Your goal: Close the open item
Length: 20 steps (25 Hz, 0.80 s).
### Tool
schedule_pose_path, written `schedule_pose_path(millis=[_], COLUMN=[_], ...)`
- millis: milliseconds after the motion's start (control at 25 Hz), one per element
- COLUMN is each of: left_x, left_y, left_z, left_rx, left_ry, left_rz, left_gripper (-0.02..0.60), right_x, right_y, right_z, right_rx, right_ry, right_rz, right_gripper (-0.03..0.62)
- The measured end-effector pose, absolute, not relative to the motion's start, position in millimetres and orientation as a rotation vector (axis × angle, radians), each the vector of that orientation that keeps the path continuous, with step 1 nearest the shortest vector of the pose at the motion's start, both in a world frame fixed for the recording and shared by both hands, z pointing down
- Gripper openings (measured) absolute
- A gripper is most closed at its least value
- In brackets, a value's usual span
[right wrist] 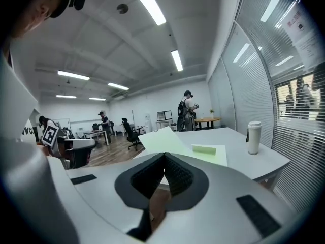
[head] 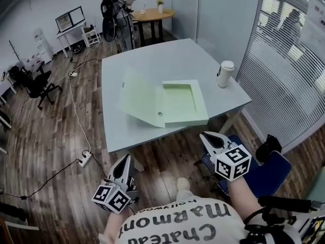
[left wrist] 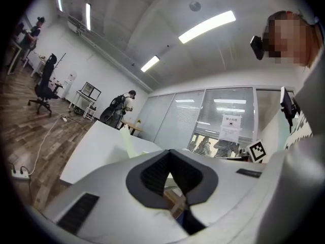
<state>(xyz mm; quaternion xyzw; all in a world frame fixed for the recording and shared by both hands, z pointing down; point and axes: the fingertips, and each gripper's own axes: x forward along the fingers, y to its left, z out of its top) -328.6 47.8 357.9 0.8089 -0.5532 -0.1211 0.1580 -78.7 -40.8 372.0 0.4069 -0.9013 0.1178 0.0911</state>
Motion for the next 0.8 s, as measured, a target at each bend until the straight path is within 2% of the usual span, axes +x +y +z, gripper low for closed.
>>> schedule_pose_path(millis=[440, 800], left_x=[-320, -283], left_y=[-71, -153], left_z=[352, 355], left_rx=[2.259, 2.265], left_ry=[-1.659, -1.709], left_rz=[-0.387, -0.349], left_gripper=[-0.006, -0.006], right_x=[-88, -62], right_y=[-167, -267], right_z=[365, 381], right_rx=[1.041, 0.974], right_ry=[-2.719, -2.751], right_rz=[0.235, 0.317], right_gripper=[-0.002, -0.002])
